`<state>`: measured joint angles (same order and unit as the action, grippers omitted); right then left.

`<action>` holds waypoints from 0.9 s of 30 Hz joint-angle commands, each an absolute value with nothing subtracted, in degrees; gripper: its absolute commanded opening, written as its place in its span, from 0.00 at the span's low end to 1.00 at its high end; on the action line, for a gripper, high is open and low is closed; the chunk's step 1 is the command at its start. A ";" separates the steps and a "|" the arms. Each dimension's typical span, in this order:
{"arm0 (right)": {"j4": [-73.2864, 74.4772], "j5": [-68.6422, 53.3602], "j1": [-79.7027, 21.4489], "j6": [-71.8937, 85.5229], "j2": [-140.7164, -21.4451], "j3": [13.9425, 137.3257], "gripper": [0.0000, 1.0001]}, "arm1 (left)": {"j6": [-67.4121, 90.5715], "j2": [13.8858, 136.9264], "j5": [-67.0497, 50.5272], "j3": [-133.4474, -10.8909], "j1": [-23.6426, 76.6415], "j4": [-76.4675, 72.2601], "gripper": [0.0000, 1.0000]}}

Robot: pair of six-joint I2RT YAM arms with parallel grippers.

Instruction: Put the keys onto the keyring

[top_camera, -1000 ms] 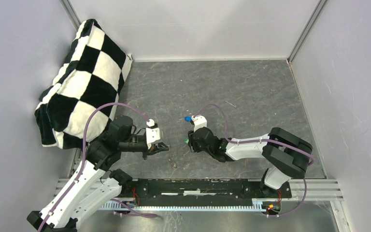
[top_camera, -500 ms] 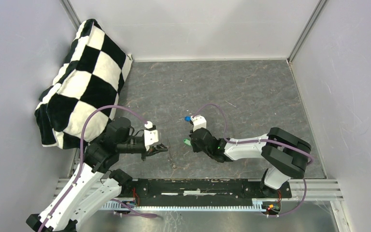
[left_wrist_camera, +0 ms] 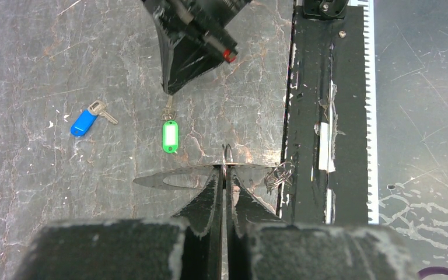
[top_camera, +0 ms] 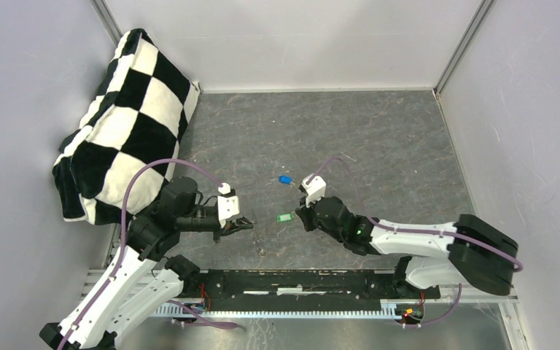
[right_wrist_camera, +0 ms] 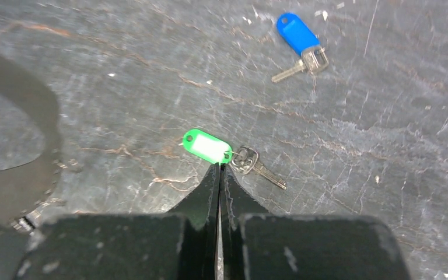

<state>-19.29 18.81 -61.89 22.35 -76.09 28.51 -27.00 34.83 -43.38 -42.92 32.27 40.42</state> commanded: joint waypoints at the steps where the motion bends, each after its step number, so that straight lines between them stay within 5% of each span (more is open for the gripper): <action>1: -18.24 13.58 -61.98 16.78 -70.06 26.80 0.00 | -25.58 34.45 -43.23 -45.19 32.43 37.86 0.02; 2: -16.06 13.04 -62.00 17.41 -69.71 26.96 0.01 | -25.53 34.49 -43.10 -45.32 32.41 37.82 0.02; 7: -4.39 9.90 -61.99 23.10 -69.07 28.81 0.40 | -25.15 35.23 -43.07 -46.48 32.43 37.79 0.02; 10: -5.27 8.57 -62.02 25.59 -68.51 27.38 0.50 | -24.97 35.97 -43.35 -46.58 32.43 37.79 0.02; 27: -8.39 22.58 -61.34 40.16 -87.86 39.11 0.54 | -25.55 37.01 -44.03 -47.02 32.44 37.40 0.02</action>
